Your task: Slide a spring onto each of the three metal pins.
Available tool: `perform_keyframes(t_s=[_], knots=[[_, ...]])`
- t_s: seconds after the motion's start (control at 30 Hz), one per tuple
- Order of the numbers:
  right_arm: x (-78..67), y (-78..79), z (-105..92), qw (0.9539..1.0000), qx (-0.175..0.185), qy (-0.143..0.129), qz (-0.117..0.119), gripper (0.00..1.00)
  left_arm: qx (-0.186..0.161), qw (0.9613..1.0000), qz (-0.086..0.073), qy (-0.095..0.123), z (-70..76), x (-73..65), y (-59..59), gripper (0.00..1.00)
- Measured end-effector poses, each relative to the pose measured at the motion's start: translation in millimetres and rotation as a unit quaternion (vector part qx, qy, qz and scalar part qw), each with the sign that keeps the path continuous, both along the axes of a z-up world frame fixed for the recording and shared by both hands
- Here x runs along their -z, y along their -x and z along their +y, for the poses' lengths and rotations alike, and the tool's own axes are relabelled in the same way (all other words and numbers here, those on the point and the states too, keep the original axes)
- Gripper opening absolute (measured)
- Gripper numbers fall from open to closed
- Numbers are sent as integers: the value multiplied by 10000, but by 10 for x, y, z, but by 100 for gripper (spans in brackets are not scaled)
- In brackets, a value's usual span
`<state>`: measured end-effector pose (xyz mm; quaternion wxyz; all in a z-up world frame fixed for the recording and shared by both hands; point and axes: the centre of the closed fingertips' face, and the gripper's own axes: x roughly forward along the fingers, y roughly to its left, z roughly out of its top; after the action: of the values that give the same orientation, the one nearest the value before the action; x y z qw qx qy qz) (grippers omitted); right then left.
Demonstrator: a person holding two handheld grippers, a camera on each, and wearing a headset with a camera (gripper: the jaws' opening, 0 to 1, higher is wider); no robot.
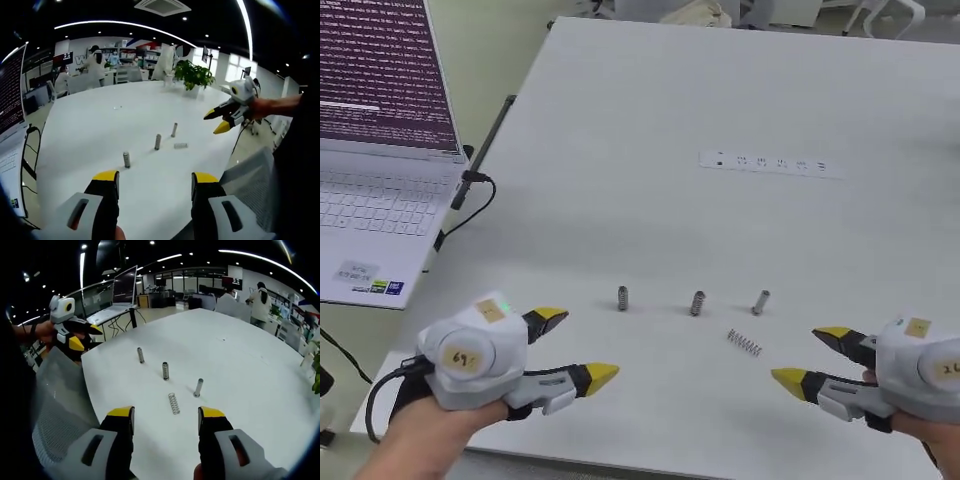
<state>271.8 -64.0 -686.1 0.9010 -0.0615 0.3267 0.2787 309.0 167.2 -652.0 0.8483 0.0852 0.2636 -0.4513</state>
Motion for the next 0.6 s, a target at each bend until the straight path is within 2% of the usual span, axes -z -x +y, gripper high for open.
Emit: perform_keyframes(t_s=[0.37,0.6], knots=[[7,71,-3,10000,-35,4,41,50,535,9984,-145,-113,-348,-41,-40,53],[-10,95,-3,10000,-38,6,32,50,956,9949,-219,-245,-557,-36,-22,53]])
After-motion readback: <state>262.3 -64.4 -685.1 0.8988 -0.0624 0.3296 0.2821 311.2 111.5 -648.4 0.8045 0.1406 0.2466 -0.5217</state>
